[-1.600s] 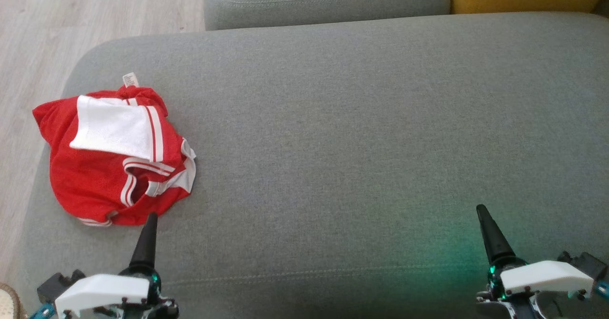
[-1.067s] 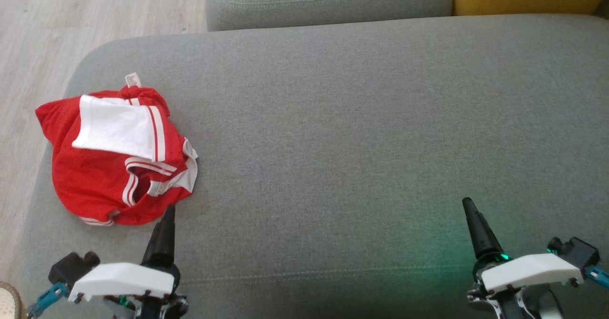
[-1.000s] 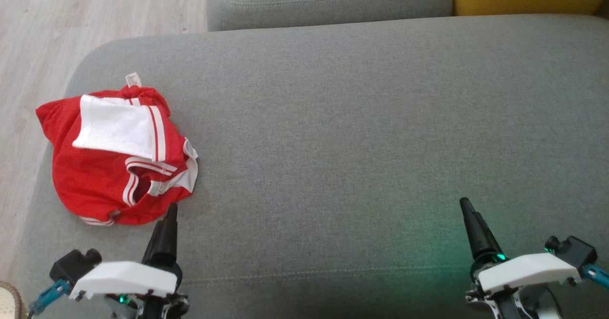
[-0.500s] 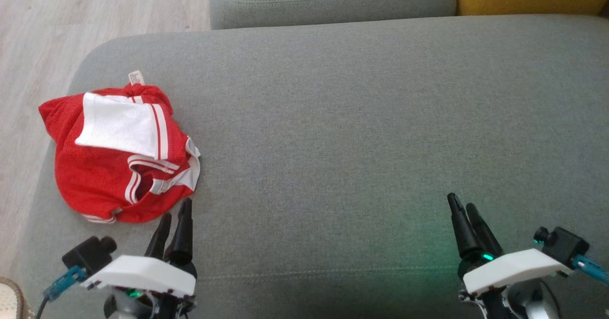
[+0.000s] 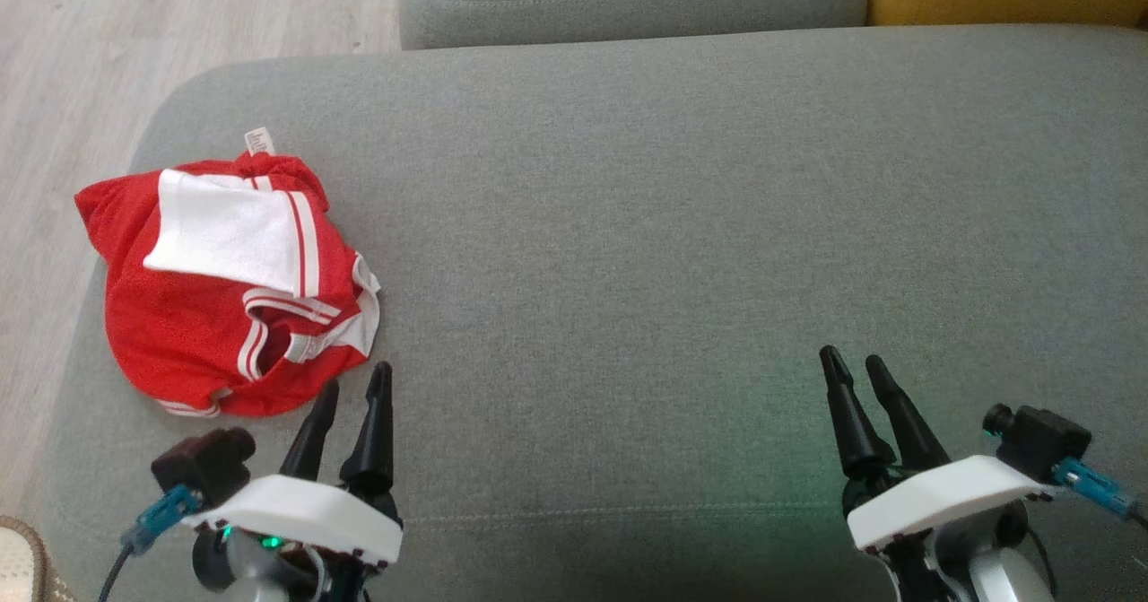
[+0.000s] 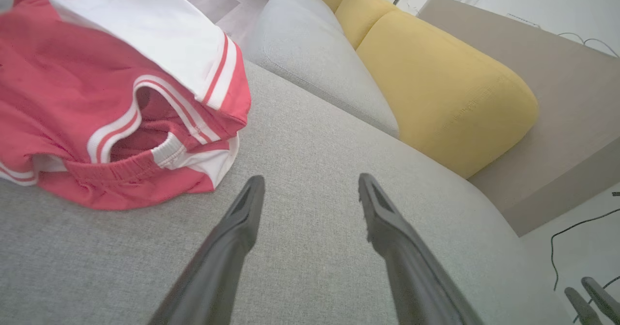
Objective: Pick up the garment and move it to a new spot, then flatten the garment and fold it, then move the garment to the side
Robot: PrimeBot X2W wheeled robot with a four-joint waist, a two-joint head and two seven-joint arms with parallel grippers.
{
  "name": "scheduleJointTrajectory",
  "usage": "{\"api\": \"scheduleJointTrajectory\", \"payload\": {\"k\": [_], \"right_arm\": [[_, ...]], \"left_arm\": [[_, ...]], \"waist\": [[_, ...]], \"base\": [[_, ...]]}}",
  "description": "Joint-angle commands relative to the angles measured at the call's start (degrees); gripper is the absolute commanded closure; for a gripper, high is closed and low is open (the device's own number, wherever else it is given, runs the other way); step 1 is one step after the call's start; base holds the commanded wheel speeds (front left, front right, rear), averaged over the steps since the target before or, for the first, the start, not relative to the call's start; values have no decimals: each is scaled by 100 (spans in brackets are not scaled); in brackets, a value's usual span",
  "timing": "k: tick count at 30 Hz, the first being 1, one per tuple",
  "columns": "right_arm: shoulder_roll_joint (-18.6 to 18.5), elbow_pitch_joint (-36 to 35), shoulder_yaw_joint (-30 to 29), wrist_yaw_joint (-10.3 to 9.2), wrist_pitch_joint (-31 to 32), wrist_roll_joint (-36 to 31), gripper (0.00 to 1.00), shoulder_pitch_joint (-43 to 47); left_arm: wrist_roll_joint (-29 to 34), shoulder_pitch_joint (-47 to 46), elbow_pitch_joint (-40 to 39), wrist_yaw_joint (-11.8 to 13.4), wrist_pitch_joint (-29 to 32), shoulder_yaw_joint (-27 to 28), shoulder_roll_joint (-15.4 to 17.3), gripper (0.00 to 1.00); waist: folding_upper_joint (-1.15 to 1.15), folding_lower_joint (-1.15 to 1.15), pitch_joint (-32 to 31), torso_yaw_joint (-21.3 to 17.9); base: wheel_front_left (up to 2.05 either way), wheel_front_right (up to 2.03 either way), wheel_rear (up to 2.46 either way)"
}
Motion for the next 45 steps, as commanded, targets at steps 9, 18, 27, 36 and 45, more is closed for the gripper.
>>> {"api": "scheduleJointTrajectory", "payload": {"k": [9, 18, 27, 36, 45], "right_arm": [[-57, -370, 186, 0, -225, -754, 0, -357], [-63, -522, 199, 0, -378, -1305, 0, -403], [-70, -630, 252, 0, -531, -1889, 0, -439], [-76, -687, 196, 0, -667, -2458, 0, -443], [-82, -723, 213, 0, -821, -3037, 0, -463]], "left_arm": [[786, -411, -443, 211, -211, -140, 181, 0], [1493, -474, -634, 503, -362, -356, 284, 0], [2152, -521, -861, 888, -512, -596, 406, 0], [2629, -493, -968, 1027, -646, -771, 482, 0], [3179, -430, -944, 959, -797, -825, 453, 0]], "waist": [[0, 0, 75, 9], [0, 0, 118, 28], [0, 0, 118, 59], [0, 0, 83, 71], [0, 0, 76, 81]], "base": [[0, 0, 0], [0, 0, 0], [0, 0, 0], [0, 0, 0], [0, 0, 0]]}}
